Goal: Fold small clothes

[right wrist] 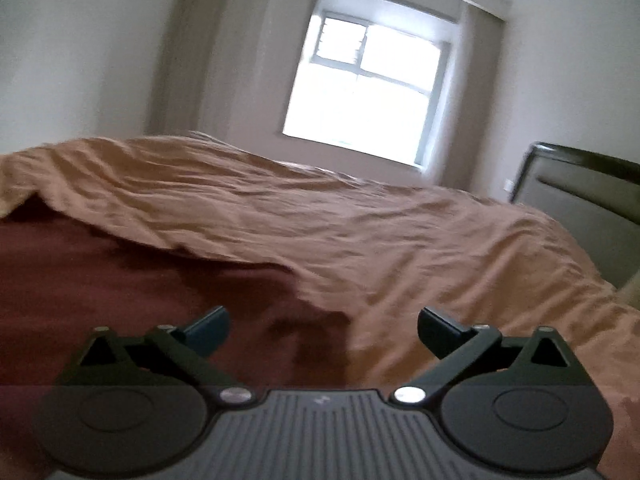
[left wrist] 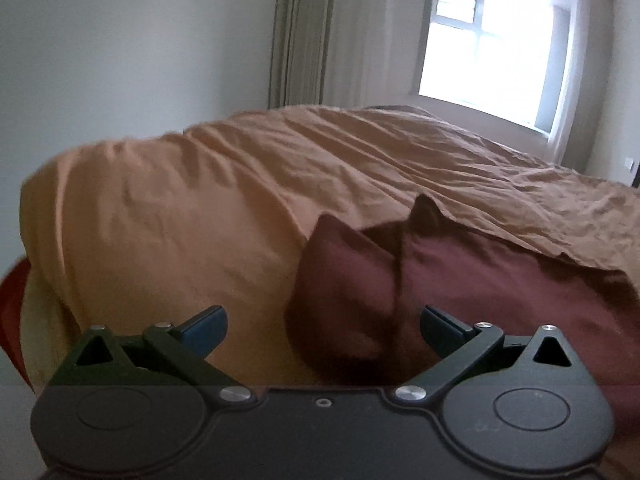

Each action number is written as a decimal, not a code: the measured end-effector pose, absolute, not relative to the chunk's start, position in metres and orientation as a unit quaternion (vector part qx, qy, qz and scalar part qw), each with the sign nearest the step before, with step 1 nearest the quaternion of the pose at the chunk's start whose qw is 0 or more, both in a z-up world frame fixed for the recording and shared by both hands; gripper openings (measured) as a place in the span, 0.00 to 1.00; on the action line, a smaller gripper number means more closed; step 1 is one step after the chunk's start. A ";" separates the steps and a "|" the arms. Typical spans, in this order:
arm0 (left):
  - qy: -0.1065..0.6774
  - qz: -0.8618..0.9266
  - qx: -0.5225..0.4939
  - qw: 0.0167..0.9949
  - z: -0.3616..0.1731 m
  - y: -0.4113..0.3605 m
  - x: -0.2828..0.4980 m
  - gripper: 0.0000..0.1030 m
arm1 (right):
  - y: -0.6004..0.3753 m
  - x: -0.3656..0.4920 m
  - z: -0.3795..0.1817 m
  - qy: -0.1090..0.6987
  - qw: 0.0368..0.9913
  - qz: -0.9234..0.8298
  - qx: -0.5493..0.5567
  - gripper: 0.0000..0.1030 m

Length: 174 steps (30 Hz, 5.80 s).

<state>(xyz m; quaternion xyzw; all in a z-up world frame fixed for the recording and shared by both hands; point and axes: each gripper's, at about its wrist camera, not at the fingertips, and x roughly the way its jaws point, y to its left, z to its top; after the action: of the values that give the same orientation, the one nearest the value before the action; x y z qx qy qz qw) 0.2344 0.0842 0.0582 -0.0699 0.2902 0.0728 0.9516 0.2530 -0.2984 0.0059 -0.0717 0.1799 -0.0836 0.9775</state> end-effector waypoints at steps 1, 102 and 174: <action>0.294 0.071 -0.082 0.950 0.056 0.084 0.231 0.99 | -0.290 0.251 0.005 0.179 0.979 -0.071 -0.072 1.00; 0.222 0.007 -0.344 0.912 0.007 0.081 0.238 0.15 | -0.198 0.234 -0.040 0.205 0.974 0.084 -0.038 1.00; 0.316 -0.201 -0.097 0.922 -0.005 -0.066 0.248 0.99 | -0.348 0.168 -0.057 0.303 0.938 -0.170 0.014 1.00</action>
<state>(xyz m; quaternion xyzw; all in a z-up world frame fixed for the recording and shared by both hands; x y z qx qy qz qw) 0.2477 -0.0662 -0.0045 -0.0968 0.3164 -0.2011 0.9220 0.1678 -0.3482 -0.0573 0.0137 0.3033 -0.1699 0.9375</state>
